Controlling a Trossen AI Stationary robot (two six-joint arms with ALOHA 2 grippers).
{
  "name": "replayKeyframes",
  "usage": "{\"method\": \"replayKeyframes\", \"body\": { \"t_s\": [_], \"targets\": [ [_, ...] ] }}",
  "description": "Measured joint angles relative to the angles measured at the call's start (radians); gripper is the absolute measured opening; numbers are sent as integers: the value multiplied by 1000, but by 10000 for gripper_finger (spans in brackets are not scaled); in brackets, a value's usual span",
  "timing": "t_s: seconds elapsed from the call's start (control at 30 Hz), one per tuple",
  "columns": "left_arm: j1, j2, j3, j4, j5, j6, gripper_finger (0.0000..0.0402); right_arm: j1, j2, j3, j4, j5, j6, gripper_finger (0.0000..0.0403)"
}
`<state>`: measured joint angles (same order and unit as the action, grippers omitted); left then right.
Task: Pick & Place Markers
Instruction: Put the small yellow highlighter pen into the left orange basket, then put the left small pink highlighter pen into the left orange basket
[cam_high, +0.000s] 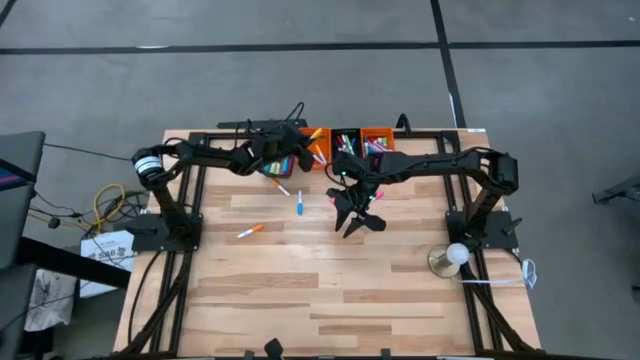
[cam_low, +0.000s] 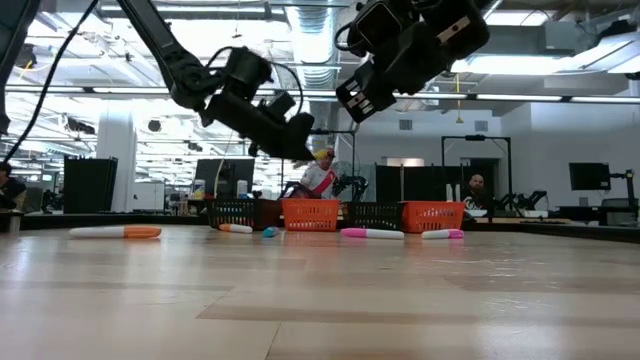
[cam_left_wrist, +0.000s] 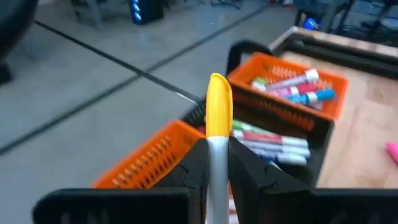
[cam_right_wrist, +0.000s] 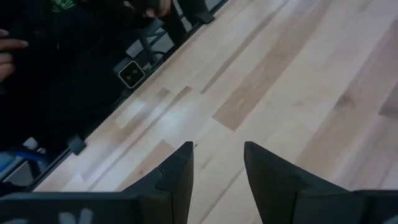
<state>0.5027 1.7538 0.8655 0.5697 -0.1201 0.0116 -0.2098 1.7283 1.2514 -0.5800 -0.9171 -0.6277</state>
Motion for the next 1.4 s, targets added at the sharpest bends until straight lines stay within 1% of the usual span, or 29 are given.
{"method": "replayKeyframes", "body": {
  "t_s": [0.1,0.23,0.43,0.9,1.0,1.1,1.23,1.3,1.4],
  "targets": [
    [3,33,0,-3,50,-30,45,7,0,0,-15,1,0,132],
    [4,68,0,-3,69,-43,51,3,0,0,-22,4,0,132],
    [4,67,0,8,122,-43,59,-15,0,0,-36,4,0,130],
    [0,61,0,8,121,-36,145,-28,0,0,-42,7,0,127],
    [0,47,-1,4,121,-13,156,-30,1,0,-41,34,23,128],
    [-8,-12,-16,-25,121,18,161,-38,1,0,-48,94,83,126],
    [-43,-164,-67,-151,121,86,159,-43,1,-33,-11,196,178,122],
    [-66,-257,-104,-198,121,108,160,-43,2,-55,-1,276,234,119],
    [-108,-392,-175,-216,135,107,161,-43,1,-95,46,427,317,118]
  ]
}}
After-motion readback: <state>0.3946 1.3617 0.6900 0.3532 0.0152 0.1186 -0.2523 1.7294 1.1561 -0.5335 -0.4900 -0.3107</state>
